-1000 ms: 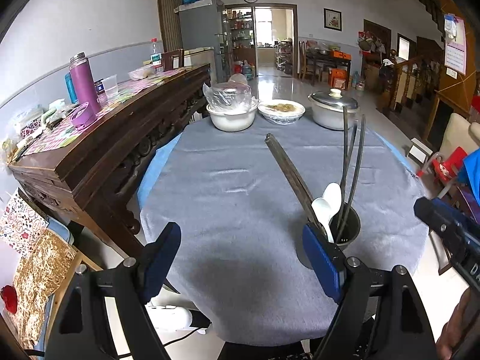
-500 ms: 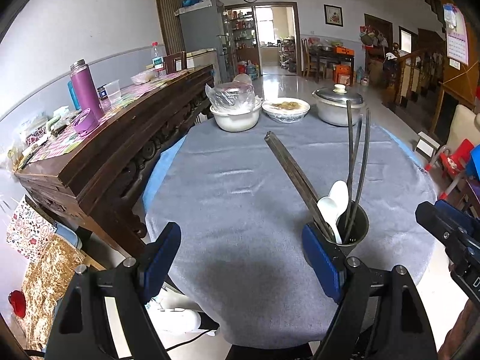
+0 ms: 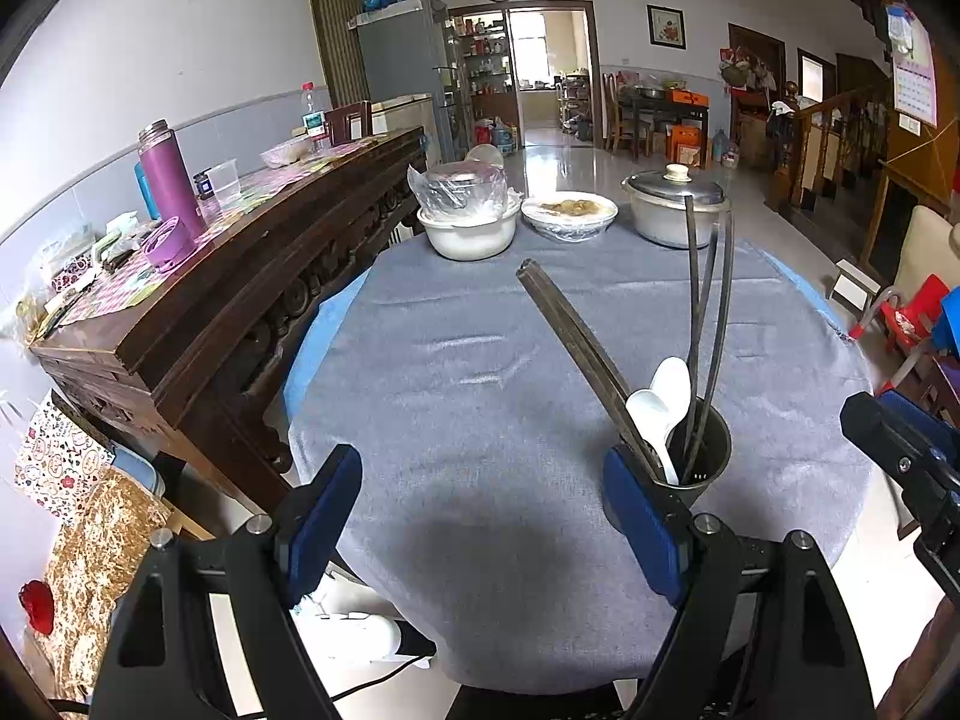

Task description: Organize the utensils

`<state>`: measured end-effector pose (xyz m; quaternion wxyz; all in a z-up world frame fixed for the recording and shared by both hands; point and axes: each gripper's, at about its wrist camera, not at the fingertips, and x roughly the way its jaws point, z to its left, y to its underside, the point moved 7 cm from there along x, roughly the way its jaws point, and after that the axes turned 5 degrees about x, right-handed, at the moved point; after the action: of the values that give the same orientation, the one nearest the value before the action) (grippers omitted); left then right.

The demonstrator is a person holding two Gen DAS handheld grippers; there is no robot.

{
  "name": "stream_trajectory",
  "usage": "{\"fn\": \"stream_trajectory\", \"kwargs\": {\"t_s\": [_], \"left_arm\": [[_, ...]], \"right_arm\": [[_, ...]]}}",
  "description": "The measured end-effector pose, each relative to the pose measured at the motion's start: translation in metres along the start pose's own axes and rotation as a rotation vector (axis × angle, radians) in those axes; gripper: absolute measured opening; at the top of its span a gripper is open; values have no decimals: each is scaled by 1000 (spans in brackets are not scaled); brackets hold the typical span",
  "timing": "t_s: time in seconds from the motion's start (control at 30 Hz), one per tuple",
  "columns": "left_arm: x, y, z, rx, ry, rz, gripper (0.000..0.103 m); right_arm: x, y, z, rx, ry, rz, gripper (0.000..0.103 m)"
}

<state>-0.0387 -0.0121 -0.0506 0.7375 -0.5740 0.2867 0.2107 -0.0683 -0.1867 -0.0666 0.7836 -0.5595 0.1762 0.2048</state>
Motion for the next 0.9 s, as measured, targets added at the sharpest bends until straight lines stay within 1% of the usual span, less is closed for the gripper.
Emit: {"fn": "stream_trajectory", "kwargs": {"t_s": [0.4,0.9], "left_arm": [[-11,2,0,1,-2,-15,83],[-30,-1,6,-2,8,-59,83]], "right_arm": [[-6,0,6,-17,1,-11,58],[-20,-4,15,-36,5,-35,58]]}}
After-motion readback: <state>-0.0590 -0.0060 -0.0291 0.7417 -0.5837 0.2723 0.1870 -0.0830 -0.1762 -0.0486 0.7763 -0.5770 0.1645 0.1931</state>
